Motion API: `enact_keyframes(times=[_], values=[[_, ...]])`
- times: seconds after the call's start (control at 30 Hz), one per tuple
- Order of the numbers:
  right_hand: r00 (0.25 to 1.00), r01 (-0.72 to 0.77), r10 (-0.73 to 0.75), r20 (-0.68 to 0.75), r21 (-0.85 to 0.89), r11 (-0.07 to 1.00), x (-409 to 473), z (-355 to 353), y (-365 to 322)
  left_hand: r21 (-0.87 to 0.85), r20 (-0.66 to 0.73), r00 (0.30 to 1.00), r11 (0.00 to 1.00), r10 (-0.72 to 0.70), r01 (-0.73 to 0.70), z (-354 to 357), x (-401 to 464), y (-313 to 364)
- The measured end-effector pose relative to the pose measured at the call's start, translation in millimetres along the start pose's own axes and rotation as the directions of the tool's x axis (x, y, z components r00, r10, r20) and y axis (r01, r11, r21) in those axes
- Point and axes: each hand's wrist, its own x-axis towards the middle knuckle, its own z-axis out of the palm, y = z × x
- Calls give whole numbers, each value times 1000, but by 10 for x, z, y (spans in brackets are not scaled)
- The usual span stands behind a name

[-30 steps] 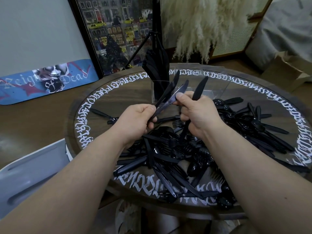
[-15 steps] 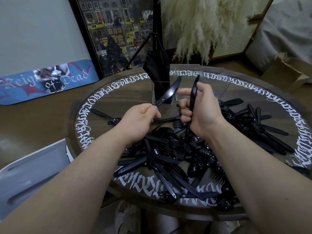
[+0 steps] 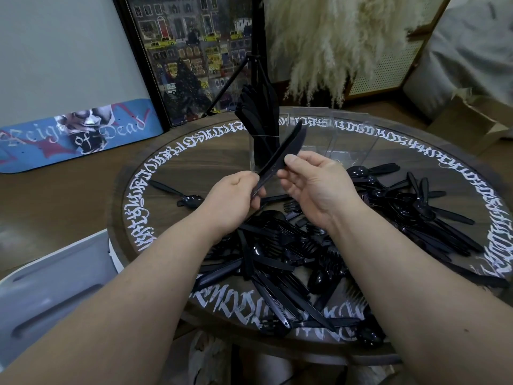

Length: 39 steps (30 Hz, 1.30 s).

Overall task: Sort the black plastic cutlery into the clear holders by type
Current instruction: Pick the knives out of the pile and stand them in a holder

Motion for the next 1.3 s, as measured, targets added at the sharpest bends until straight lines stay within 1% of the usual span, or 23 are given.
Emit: enact_keyframes(times=[0.1,0.2,0.27,0.33,0.43,0.53,0.63,0.67,0.73,0.8,0.87,0.97,1.03,1.13,1.23,1.27,1.3], values=[[1000,15,-15,-24,17,1000,8,-1,12,5,60,998,1000,22,-23,-6,-14,0],[995,41,-40,-86,12,999,15,-1,13,71,124,987,991,103,-112,-17,-7,-35],[992,52,-53,-114,-16,999,18,-11,18,93,147,981,985,129,-144,-33,-6,-51],[993,69,-76,-95,-74,995,10,-14,23,163,151,980,975,130,-154,-56,-1,-65],[993,99,-107,-45,-142,985,-4,-3,35,257,129,983,953,131,-161,-65,12,-90],[997,62,-66,-27,-110,992,-30,27,43,362,73,983,915,166,-181,-71,34,-107],[1000,22,-23,-16,-90,996,-64,60,33,464,95,977,860,189,-211,-56,17,-91],[999,40,-42,-15,-110,993,-73,65,23,488,93,975,844,202,-222,-44,13,-84],[991,127,-134,-20,-197,972,-90,54,-34,520,44,970,823,239,-227,-37,36,-66],[971,213,-236,-37,-313,926,-106,21,-145,566,-25,961,796,274,-213,-74,91,-40],[941,284,-333,-55,-405,869,-92,-14,-305,617,-56,949,758,310,-211,-133,173,-19],[865,402,-501,-32,-556,728,30,-16,-608,675,-57,948,712,313,-195,-197,313,19],[824,453,-567,20,-624,637,179,37,-808,711,-24,957,678,288,-187,-212,407,46],[824,450,-561,81,-695,561,475,134,-974,739,30,963,643,268,-202,-210,529,53],[853,415,-494,168,-792,447,744,211,-935,744,37,961,635,273,-209,-191,604,16],[865,401,-459,202,-828,392,818,232,-888,749,37,958,626,284,-215,-184,622,-2],[875,387,-421,238,-867,314,887,252,-829,756,39,953,615,300,-225,-175,635,-21]])
